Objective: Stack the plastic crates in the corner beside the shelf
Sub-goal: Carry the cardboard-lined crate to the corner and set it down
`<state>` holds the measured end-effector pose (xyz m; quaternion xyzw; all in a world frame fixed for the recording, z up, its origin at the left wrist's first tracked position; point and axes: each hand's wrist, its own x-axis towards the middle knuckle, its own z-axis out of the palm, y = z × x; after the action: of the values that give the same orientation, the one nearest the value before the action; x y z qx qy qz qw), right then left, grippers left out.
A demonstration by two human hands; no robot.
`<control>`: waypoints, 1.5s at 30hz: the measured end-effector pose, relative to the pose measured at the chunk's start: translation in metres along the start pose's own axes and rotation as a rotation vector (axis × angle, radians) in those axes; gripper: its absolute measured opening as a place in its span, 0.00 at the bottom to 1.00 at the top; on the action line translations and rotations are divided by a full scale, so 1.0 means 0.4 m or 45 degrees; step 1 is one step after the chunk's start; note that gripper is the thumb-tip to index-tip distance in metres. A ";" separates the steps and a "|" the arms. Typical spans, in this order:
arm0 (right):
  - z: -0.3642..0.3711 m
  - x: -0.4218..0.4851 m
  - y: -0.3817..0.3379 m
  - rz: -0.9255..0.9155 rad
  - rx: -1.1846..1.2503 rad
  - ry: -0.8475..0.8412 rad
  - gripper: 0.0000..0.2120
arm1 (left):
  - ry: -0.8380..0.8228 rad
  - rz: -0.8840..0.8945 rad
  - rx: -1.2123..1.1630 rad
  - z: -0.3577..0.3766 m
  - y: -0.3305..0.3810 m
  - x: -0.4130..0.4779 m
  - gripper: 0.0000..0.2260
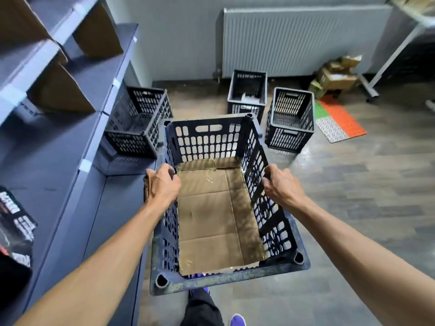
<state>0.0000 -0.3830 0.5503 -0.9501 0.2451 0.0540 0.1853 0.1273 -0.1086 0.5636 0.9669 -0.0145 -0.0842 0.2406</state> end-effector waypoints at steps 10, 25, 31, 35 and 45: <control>-0.076 0.099 -0.117 -0.004 -0.056 0.003 0.09 | -0.034 0.184 -0.112 -0.141 0.007 0.178 0.04; -0.165 0.433 -0.167 -0.067 -0.183 0.070 0.07 | 0.013 0.104 -0.012 -0.148 0.134 0.454 0.02; -0.211 0.633 -0.132 -0.154 -0.182 0.042 0.12 | 0.037 0.048 0.029 -0.131 0.222 0.588 0.03; -0.248 0.751 -0.134 -0.215 -0.163 0.052 0.14 | 0.069 0.000 0.021 -0.128 0.284 0.653 0.03; -0.306 1.003 -0.167 -0.246 -0.194 0.070 0.15 | 0.101 -0.028 -0.022 -0.107 0.378 0.888 0.01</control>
<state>0.3845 -0.5538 0.6079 -0.9817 0.1527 0.0284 0.1100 0.4865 -0.2468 0.6164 0.9674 0.0066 -0.0484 0.2484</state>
